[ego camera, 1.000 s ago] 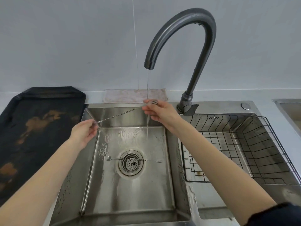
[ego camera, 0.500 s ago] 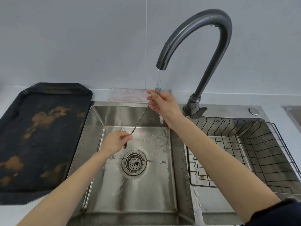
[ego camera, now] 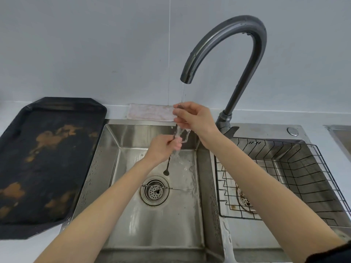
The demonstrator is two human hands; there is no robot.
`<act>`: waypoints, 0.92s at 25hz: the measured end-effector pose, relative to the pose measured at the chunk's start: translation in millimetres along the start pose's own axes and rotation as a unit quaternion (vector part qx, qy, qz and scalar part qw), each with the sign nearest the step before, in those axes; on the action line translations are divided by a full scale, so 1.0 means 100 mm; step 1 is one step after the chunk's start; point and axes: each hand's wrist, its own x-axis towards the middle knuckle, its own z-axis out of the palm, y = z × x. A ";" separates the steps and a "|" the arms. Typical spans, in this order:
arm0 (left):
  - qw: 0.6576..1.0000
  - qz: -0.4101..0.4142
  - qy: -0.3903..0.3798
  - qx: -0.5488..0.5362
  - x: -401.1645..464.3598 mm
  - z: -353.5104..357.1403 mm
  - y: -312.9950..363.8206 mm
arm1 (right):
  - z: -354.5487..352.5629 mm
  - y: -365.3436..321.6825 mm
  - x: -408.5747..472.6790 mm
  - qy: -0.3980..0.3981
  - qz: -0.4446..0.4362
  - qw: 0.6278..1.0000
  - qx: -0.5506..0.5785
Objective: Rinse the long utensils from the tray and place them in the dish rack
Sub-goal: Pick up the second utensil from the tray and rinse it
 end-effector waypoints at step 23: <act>0.993 -0.002 -0.012 -0.118 0.02 -0.14 0.33 | -0.04 -0.16 0.09 0.046 -0.085 0.992 -0.084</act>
